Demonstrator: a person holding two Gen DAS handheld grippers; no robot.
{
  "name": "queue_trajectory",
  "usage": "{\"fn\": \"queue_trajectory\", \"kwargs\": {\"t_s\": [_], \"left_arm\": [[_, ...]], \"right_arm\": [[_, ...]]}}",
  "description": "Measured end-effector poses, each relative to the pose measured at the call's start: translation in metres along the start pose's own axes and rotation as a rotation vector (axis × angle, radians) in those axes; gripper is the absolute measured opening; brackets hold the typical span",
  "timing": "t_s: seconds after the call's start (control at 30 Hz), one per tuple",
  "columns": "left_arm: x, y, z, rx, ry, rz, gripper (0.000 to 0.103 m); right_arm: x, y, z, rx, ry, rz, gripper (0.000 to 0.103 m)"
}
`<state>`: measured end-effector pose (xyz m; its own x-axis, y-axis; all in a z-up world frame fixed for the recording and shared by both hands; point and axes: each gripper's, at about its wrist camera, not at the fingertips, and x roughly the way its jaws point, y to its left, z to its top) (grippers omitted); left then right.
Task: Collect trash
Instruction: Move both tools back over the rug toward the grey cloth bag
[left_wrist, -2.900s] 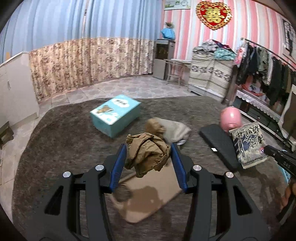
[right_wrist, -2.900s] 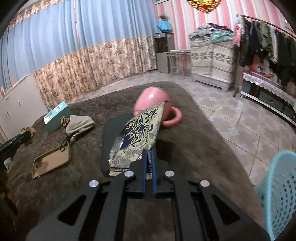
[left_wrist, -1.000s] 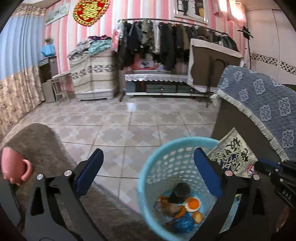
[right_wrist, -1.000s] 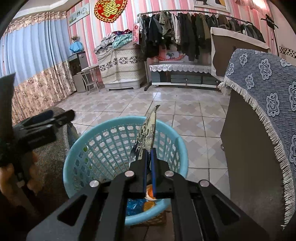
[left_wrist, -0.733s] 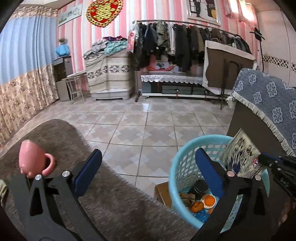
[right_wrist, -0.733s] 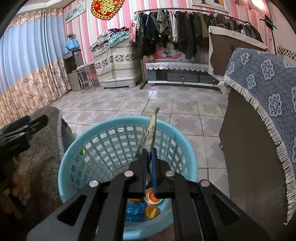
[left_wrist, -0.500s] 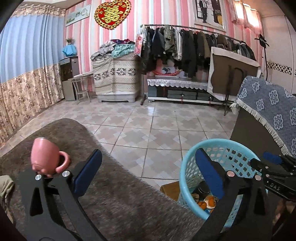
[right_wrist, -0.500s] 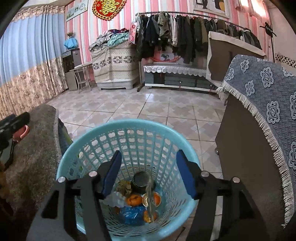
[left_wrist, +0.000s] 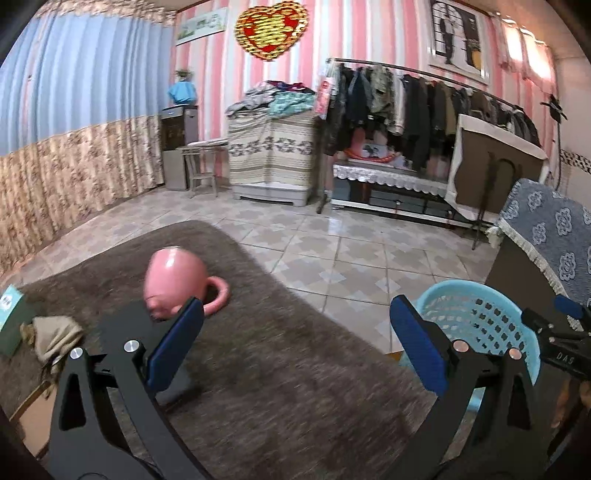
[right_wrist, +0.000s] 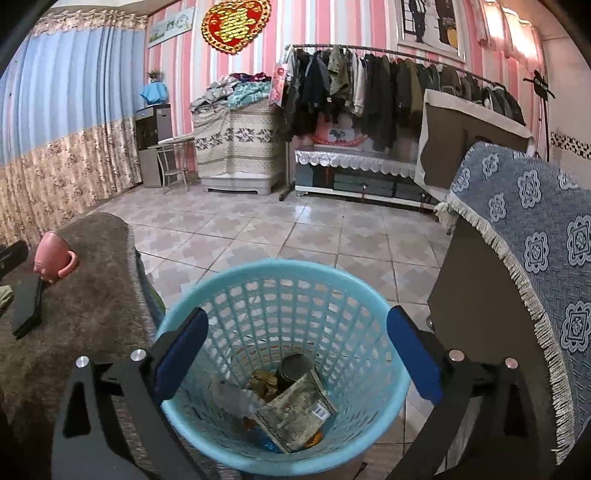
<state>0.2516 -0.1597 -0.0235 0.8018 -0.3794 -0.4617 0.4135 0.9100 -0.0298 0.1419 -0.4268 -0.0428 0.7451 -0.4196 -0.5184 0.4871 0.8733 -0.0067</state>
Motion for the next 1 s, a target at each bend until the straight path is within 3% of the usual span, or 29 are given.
{"fn": "queue_trajectory", "kwargs": {"t_s": [0.3, 0.67, 1.0], "left_arm": [[-0.042, 0.07, -0.015, -0.054, -0.006, 0.153, 0.097], [-0.088, 0.177, -0.033, -0.161, -0.004, 0.361, 0.097], [-0.082, 0.271, -0.059, -0.246, 0.089, 0.484, 0.097]], "right_arm": [[-0.02, 0.044, 0.007, -0.053, -0.041, 0.086, 0.097], [-0.026, 0.142, 0.001, -0.179, -0.062, 0.257, 0.098], [-0.016, 0.229, -0.005, -0.282, -0.05, 0.382, 0.098]]}}
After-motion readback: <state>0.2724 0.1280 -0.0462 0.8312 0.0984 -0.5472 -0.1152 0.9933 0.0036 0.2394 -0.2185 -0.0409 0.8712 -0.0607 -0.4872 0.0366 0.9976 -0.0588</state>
